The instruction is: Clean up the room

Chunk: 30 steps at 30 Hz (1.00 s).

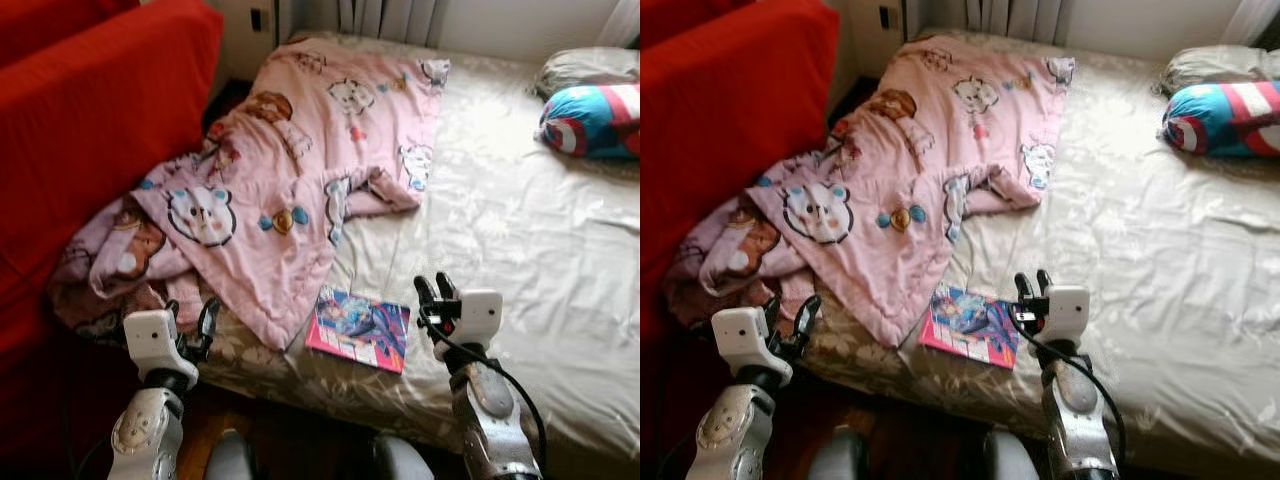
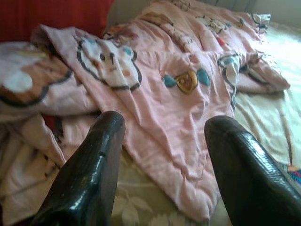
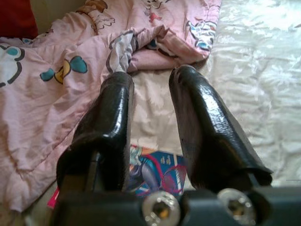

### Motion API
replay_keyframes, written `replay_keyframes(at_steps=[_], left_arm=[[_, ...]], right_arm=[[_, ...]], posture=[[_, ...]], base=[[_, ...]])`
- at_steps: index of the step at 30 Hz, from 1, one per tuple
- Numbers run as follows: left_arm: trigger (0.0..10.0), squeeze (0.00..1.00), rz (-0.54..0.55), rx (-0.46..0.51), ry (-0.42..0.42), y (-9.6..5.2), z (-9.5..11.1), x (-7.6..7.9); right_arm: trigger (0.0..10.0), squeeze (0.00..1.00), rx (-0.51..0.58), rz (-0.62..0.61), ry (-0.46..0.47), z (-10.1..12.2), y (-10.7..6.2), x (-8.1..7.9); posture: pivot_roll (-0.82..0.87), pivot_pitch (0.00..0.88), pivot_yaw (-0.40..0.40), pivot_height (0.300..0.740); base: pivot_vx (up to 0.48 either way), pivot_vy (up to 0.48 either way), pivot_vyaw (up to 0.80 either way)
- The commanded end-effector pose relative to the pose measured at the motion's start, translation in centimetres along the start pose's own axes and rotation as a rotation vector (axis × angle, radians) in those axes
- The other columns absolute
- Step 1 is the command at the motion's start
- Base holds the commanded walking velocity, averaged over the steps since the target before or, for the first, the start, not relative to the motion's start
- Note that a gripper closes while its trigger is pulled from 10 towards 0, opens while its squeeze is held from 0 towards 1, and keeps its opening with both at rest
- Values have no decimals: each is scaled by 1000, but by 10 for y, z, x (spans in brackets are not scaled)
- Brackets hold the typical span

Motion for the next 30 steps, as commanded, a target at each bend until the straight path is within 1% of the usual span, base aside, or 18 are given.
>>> replay_keyframes(at_steps=[1, 7, 9, 11, 15, 18, 30], left_arm=[[10000, 0, -2, -18, -2, -4, -3, 0], [10000, 0, -5, -27, 2, -3, -4, 1], [10000, 0, -7, -30, 1, -3, -4, 2], [10000, 0, -14, -42, 3, -3, -6, 4], [10000, 0, -19, -45, 5, -5, -7, 7], [10000, 0, -22, -48, 6, -7, -8, 7], [10000, 0, -39, -54, 12, -8, -8, 9]], right_arm=[[10000, 0, -5, -11, 14, -2, 0, 0], [10000, 0, -12, -8, 3, -5, -3, -5], [10000, 0, -19, -17, 4, -7, -4, -4], [10000, 0, -63, -46, -7, -13, -5, 0], [10000, 0, -46, -43, -3, -12, -6, 1], [10000, 0, -22, -39, 11, -9, -6, 1], [10000, 0, -46, -46, 16, -15, -9, 2]], posture=[[56, 217, -54, 630], [52, 214, -55, 630], [52, 214, -54, 630], [52, 214, -54, 630], [59, 211, -58, 605], [62, 211, -59, 605], [66, 221, -60, 605]], base=[[0, 0, 0], [0, 0, 0], [0, 0, 0], [0, 0, 0], [0, 0, 0], [0, 0, 0], [0, 0, 0]])
Point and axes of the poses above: a point about 5 cm out from each wrist's last joint towards the gripper, its own y axis pointing out of the wrist towards the gripper, its own z axis along the axis of the wrist's last joint, x = y × z, the point moved 1 cm from there along y, pointing out of the wrist towards the gripper, and after that the axes turned 8 degrees about y, right-handed, at the moved point
